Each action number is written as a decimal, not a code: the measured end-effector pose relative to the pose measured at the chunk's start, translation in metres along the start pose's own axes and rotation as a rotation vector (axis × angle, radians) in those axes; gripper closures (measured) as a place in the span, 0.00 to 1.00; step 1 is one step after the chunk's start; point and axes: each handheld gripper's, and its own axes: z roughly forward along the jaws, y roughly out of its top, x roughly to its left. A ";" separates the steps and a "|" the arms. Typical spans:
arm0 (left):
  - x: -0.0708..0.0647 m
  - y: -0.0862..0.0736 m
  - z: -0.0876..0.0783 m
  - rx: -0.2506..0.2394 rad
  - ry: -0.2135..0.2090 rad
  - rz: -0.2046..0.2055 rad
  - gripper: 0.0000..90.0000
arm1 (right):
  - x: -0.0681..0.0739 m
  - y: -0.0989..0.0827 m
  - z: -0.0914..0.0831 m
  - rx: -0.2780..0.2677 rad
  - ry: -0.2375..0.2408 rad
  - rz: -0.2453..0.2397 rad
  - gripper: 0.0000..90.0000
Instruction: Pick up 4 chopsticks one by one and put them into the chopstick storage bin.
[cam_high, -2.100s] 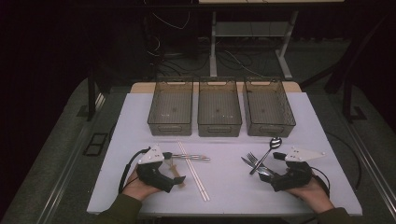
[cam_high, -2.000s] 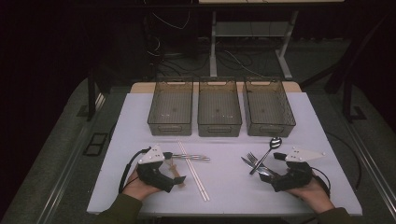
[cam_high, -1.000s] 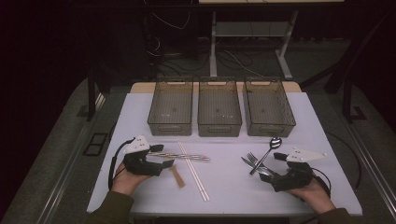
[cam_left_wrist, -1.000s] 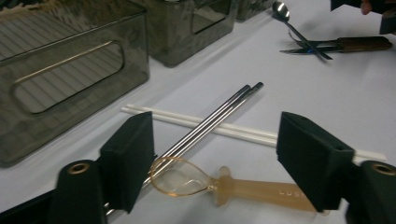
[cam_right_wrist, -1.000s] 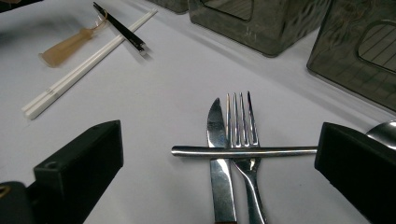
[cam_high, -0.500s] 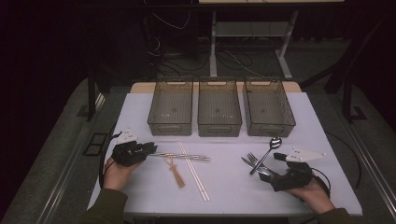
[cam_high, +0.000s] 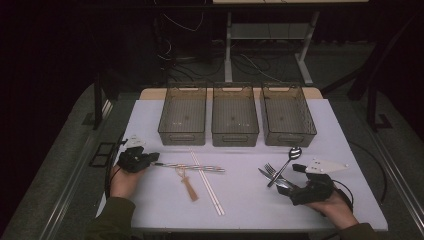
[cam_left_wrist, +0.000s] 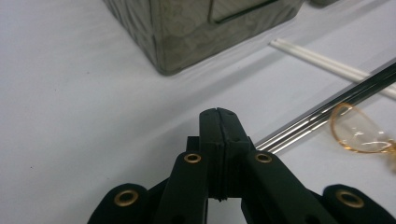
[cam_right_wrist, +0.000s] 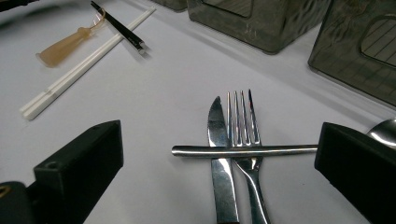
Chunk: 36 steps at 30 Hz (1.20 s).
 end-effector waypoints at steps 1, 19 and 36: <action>0.001 0.000 0.002 0.006 0.001 0.000 0.99 | 0.000 0.000 0.000 0.000 0.000 0.000 0.02; -0.002 -0.001 0.007 0.073 0.007 0.030 0.99 | 0.000 0.000 -0.001 -0.004 -0.002 0.005 0.02; -0.005 -0.003 0.002 0.099 0.009 0.023 0.99 | -0.001 0.000 -0.003 -0.004 -0.004 0.003 0.02</action>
